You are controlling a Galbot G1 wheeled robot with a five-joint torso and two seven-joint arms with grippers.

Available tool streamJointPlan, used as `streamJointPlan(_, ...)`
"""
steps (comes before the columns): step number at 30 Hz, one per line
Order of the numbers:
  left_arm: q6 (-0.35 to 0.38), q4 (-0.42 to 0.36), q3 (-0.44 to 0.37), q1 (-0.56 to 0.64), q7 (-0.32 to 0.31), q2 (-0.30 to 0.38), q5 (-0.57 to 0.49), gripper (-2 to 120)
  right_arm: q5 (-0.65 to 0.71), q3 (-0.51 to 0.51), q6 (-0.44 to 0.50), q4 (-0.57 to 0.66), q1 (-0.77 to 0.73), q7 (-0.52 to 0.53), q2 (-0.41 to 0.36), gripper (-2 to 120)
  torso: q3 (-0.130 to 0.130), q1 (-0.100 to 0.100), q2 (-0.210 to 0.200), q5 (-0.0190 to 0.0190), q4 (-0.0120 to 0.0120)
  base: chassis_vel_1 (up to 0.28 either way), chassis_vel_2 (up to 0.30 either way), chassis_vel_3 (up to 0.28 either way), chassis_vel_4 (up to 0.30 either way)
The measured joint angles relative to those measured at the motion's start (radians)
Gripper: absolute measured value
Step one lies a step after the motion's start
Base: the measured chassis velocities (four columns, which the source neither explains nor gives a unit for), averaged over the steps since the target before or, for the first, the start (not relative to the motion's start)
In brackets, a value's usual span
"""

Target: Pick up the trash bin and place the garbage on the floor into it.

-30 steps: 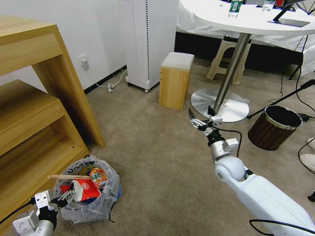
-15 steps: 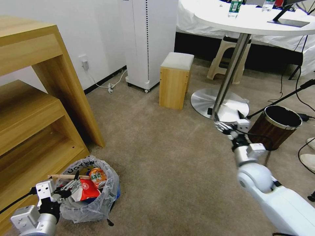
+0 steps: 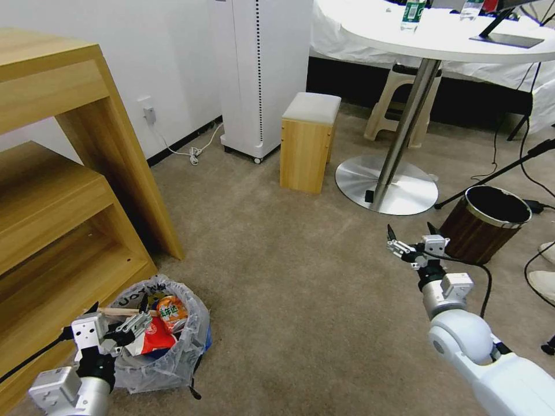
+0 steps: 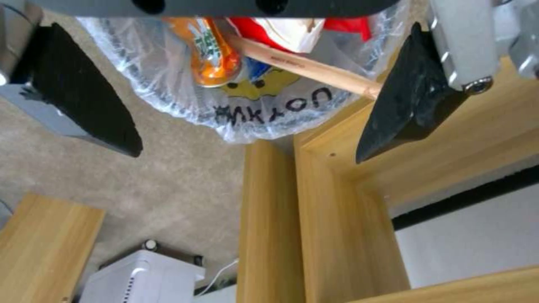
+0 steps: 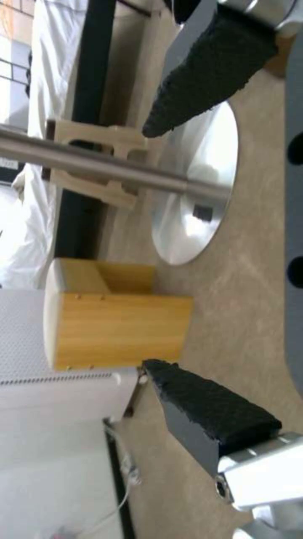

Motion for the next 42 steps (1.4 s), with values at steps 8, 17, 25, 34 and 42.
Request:
streamJointPlan(8, -0.005, 0.019, -0.003, -0.021, -0.014, -0.016, 0.034, 100, -0.016, 0.018, 0.045, -0.059, 0.018, -0.178, 0.090, 100, 0.000, 0.000, 0.000, -0.0001, -0.0001, 0.000, 0.000, 0.000, 0.000)
streamJointPlan(17, -0.022, 0.011, -0.002, -0.016, -0.015, -0.010, 0.054, 100, -0.012, 0.047, 0.189, -0.097, -0.059, -0.337, 0.113, 100, 0.000, 0.000, 0.000, -0.0001, -0.0003, 0.000, 0.000, 0.000, 0.000)
streamJointPlan(25, -0.045, 0.008, 0.001, -0.003, 0.010, -0.006, 0.091, 100, -0.073, 0.082, 0.166, -0.062, -0.124, -0.228, 0.188, 100, 0.000, 0.000, 0.000, 0.0001, -0.0001, 0.000, 0.000, 0.000, 0.000)
streamJointPlan(34, -0.073, 0.048, 0.005, -0.004, 0.029, 0.024, 0.100, 100, -0.124, 0.145, 0.134, 0.040, -0.190, -0.150, 0.210, 100, 0.000, 0.000, 0.000, 0.0000, -0.0001, 0.000, 0.000, 0.000, 0.000)
streamJointPlan(42, -0.087, 0.069, 0.013, -0.006, 0.038, 0.039, 0.104, 100, -0.133, 0.198, 0.130, 0.104, -0.231, -0.129, 0.161, 100, 0.000, 0.000, 0.000, 0.0000, -0.0001, 0.000, 0.000, 0.000, 0.000)
